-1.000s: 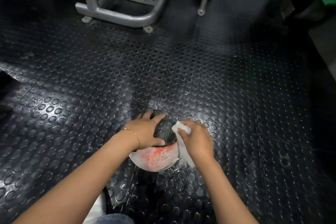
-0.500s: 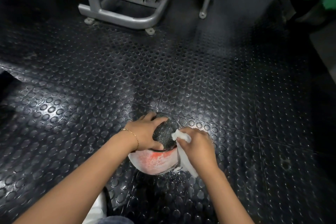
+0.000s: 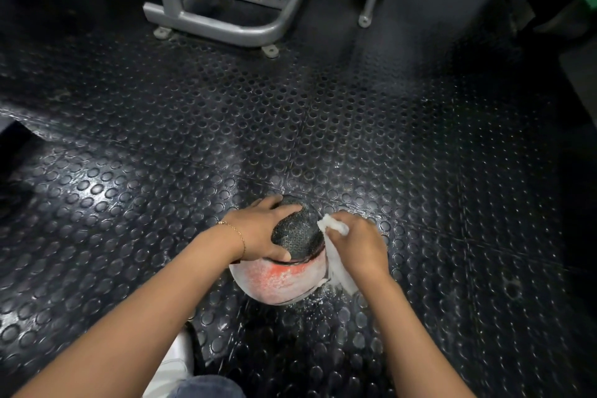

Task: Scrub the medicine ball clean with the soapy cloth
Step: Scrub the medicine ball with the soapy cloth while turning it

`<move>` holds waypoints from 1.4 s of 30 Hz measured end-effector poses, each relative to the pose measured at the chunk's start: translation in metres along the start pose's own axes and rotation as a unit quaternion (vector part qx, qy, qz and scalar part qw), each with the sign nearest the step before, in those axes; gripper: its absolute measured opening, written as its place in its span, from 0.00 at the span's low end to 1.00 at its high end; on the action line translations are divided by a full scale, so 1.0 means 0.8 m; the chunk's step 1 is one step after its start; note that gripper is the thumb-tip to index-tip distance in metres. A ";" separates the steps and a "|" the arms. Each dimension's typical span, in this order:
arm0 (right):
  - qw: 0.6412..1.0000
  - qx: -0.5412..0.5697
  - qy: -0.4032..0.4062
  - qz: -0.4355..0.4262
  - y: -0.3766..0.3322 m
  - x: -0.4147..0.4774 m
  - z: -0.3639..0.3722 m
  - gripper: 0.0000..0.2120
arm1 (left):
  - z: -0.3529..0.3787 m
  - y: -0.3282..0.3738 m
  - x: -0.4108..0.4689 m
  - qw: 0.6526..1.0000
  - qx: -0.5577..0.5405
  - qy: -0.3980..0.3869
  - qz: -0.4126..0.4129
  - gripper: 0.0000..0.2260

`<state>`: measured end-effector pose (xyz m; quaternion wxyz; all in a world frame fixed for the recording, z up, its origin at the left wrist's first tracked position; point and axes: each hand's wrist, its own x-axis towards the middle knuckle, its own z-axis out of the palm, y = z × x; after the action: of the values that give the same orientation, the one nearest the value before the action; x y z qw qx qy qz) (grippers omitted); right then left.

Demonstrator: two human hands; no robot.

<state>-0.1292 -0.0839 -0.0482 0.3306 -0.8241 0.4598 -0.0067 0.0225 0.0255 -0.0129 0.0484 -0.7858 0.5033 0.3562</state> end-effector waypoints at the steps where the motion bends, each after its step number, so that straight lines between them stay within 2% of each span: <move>1: 1.000 -0.003 -0.003 0.004 0.000 0.001 0.000 0.11 | -0.001 -0.001 0.000 1.000 -0.003 -0.001 0.001 0.40; 6: 0.999 -0.011 -0.002 -0.030 0.002 -0.022 0.003 0.11 | -0.003 -0.004 0.000 1.000 -0.016 -0.010 0.019 0.40; 11: 1.000 -0.009 0.004 0.013 -0.001 -0.002 0.000 0.11 | -0.002 0.001 0.002 1.000 0.006 -0.012 0.028 0.40; 15: 0.998 -0.031 -0.005 -0.046 -0.007 -0.025 -0.004 0.12 | -0.010 -0.003 0.003 0.998 0.008 -0.033 0.048 0.40; 19: 1.000 -0.022 0.013 0.019 0.000 -0.004 -0.006 0.11 | -0.013 0.004 0.007 0.995 0.050 -0.051 0.064 0.40; 25: 0.999 0.009 0.000 -0.032 -0.004 -0.039 0.005 0.11 | -0.020 0.001 0.010 0.994 0.053 -0.069 0.071 0.39; 29: 0.999 0.031 0.024 0.021 -0.006 -0.016 0.001 0.11 | -0.016 0.003 0.010 0.993 0.068 -0.066 0.066 0.39; 31: 0.999 0.014 0.029 0.020 -0.009 -0.014 0.000 0.10 | -0.016 0.004 0.010 0.994 0.069 -0.058 0.063 0.39; 36: 0.998 -0.005 0.027 -0.057 -0.024 -0.037 0.005 0.12 | -0.013 0.002 0.013 0.996 0.056 -0.048 0.050 0.40; 42: 0.997 -0.065 0.029 -0.014 -0.022 -0.010 -0.007 0.13 | -0.016 0.005 0.014 0.995 0.063 -0.048 0.064 0.40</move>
<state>-0.1225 -0.0749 -0.0319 0.2625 -0.8499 0.4569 -0.0057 0.0280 0.0095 -0.0092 0.0988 -0.7296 0.5706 0.3638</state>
